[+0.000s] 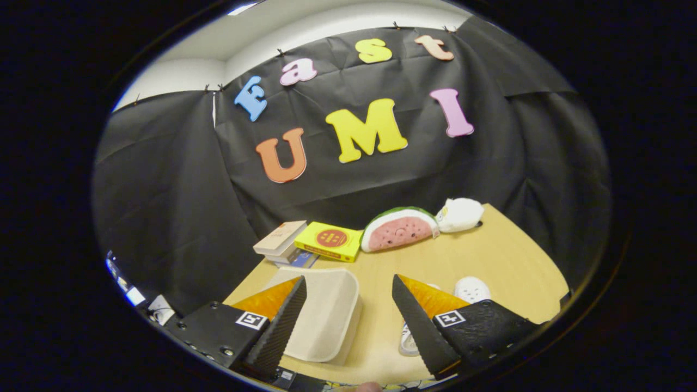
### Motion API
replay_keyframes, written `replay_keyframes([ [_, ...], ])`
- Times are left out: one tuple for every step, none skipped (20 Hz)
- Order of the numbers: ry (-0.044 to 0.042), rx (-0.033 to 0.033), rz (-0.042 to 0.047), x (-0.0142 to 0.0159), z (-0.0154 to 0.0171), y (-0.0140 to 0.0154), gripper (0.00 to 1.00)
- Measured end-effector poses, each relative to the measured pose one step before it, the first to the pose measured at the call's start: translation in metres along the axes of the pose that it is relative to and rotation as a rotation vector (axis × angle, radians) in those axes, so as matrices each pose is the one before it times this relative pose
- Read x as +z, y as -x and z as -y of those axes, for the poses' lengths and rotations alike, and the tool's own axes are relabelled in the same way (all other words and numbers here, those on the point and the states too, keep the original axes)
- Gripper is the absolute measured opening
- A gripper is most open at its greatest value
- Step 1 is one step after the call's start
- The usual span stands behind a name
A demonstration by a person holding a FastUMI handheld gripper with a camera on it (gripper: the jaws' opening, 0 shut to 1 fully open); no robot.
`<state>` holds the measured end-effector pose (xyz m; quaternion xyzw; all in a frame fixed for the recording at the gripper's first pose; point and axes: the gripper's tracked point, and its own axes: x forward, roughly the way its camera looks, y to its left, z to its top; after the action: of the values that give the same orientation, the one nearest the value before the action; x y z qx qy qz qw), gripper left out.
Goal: Open the storage box then place both shoes into the box .Put the left shoe in first, then the right shoe, with the right side of both shoes facing outward in a uniform manner.
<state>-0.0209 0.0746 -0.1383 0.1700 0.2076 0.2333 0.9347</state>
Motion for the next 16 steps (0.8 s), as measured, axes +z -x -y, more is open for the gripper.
replay_keyframes([
  [-0.02527,0.03566,-0.04849,-0.01619,-0.00335,-0.00717,0.95],
  [-0.03135,0.03102,-0.04505,-0.01346,-0.00104,-0.00800,0.96],
  [-0.02975,0.02336,-0.03481,-0.01015,0.00029,-0.00455,0.96],
  [-0.02918,0.02266,-0.03179,-0.00856,0.00112,-0.00578,0.95],
  [-0.02559,0.01685,-0.02998,-0.00936,0.00257,-0.00713,0.95],
  [-0.02076,0.01638,-0.02793,-0.00665,0.00188,-0.00655,0.95],
  [-0.01876,0.01592,-0.02318,-0.00562,0.00362,-0.00725,0.96],
  [-0.02350,0.01571,-0.02155,-0.00485,0.00238,-0.00703,0.96],
  [-0.02806,0.01856,-0.01917,-0.00386,0.00180,-0.00619,0.96],
  [-0.03080,0.01542,-0.02080,-0.00363,0.00214,-0.00653,0.95],
  [-0.03185,0.02013,-0.01940,-0.00370,0.00111,-0.00527,0.96],
  [-0.02891,0.01848,-0.01983,-0.00156,0.00073,-0.00555,0.95],
  [-0.04120,0.02324,-0.02244,-0.00279,0.00148,-0.00690,0.95],
  [-0.03849,0.02402,-0.01892,-0.00099,0.00117,-0.00552,0.95],
  [-0.03639,0.02119,-0.02187,-0.00205,0.00059,-0.00549,0.95],
  [-0.03494,0.01544,-0.01763,-0.00028,0.00132,-0.00492,0.95],
])
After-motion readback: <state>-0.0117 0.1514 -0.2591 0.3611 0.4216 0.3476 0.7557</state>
